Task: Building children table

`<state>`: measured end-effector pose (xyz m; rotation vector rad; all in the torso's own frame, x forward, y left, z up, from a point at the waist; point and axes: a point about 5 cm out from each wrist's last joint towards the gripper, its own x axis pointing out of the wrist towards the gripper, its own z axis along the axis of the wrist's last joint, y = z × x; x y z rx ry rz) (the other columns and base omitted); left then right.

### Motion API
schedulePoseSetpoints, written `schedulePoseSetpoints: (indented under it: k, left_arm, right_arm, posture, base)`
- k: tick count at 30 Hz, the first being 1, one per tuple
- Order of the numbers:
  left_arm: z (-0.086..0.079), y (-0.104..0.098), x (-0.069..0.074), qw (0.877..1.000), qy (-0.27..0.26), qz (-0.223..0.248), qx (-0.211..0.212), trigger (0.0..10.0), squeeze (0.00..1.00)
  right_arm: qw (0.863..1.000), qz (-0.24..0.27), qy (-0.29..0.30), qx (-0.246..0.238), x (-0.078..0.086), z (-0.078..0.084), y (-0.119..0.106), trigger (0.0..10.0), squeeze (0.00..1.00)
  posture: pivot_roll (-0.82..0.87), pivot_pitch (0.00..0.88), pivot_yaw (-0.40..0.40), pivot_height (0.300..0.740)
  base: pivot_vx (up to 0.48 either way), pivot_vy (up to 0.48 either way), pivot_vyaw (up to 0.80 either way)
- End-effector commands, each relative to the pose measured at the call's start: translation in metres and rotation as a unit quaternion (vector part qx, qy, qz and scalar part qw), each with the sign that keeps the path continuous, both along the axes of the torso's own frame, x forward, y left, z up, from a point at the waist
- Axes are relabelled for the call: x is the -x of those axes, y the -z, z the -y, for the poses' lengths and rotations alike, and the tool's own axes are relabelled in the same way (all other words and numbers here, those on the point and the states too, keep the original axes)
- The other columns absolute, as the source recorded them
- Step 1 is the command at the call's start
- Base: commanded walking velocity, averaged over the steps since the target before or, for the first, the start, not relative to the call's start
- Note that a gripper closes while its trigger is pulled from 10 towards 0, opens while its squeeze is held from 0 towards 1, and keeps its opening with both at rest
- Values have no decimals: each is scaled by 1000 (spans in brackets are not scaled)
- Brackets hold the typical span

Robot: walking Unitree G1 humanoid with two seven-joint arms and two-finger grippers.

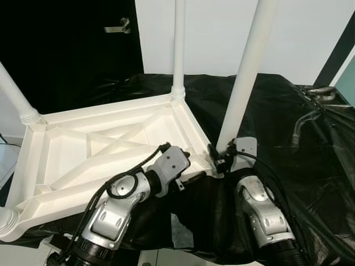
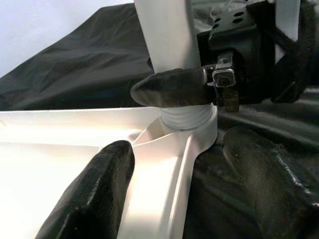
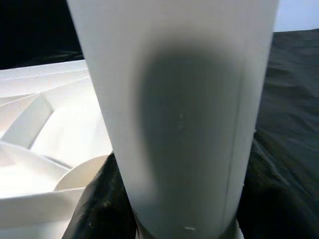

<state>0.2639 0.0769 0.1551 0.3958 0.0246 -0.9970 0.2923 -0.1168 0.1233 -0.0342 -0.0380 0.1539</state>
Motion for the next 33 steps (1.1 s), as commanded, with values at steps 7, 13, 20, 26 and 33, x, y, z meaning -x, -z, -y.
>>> schedulePoseSetpoints:
  k: [7,13,20,26,33]
  left_arm:
    - [-3,1,-9,999,-30,13,1,10000,0]
    - [-5,-1,-12,999,-37,17,3,10000,0]
    - [-6,0,-12,999,-35,19,1,10000,0]
    - [-7,-1,-13,1000,-25,17,-1,10000,0]
    - [-4,-1,-12,1000,-15,16,-1,10000,0]
  right_arm:
    - [999,-32,34,7,2,2,11,10000,1000]
    - [1000,-11,14,12,1,4,2,10000,1000]
    - [997,11,-67,29,1,16,-5,10000,0]
    - [988,19,-146,49,-7,21,-12,10000,0]
    - [968,11,-238,84,-18,28,-15,10000,0]
  posture:
    - [44,0,-10,740]
    - [44,0,-10,740]
    - [39,0,2,740]
    - [23,0,24,740]
    - [25,0,26,740]
  base:
    - [0,0,0]
    - [0,0,0]
    - [0,0,0]
    - [0,0,0]
    - [0,0,0]
